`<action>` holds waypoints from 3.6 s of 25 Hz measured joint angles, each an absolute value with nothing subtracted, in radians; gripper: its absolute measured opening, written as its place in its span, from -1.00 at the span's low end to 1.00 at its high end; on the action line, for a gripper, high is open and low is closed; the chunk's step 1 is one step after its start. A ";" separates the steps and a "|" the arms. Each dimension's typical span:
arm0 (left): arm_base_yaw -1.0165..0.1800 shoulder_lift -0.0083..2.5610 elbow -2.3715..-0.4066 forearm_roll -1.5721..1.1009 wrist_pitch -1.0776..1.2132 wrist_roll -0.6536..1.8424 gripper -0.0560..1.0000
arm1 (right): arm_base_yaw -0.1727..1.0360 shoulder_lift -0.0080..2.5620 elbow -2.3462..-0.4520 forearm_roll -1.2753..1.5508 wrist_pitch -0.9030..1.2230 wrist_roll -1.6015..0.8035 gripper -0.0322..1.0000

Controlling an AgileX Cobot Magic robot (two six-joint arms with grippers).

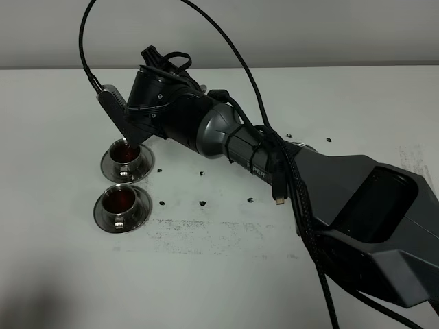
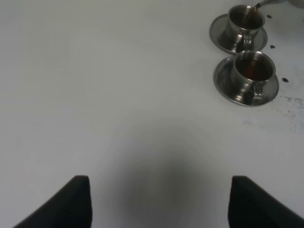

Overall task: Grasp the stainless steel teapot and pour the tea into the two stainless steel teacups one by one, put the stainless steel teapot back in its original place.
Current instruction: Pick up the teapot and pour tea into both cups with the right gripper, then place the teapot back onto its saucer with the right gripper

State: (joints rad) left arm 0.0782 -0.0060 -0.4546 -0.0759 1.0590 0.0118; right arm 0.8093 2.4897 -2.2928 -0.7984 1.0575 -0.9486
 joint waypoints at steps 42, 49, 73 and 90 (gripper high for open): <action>0.078 -0.006 -0.455 -0.076 1.059 0.012 0.22 | 0.667 2.103 -1.806 -0.063 0.885 -0.469 -0.58; 0.078 -0.006 -0.455 -0.076 1.059 0.012 0.22 | 0.667 2.134 -1.786 -0.053 0.877 -0.365 -0.58; 0.078 -0.006 -0.455 -0.076 1.059 0.012 0.22 | 0.667 2.230 -1.786 -0.074 0.865 -0.432 -0.58; 0.078 -0.006 -0.455 -0.076 1.059 0.012 0.22 | 0.464 1.869 -1.389 -0.072 0.838 -0.248 -0.58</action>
State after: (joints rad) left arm 0.0782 -0.0060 -0.4546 -0.0759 1.0590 0.0118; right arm 0.4639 1.8689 -1.3886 -0.0718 0.8381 -0.2485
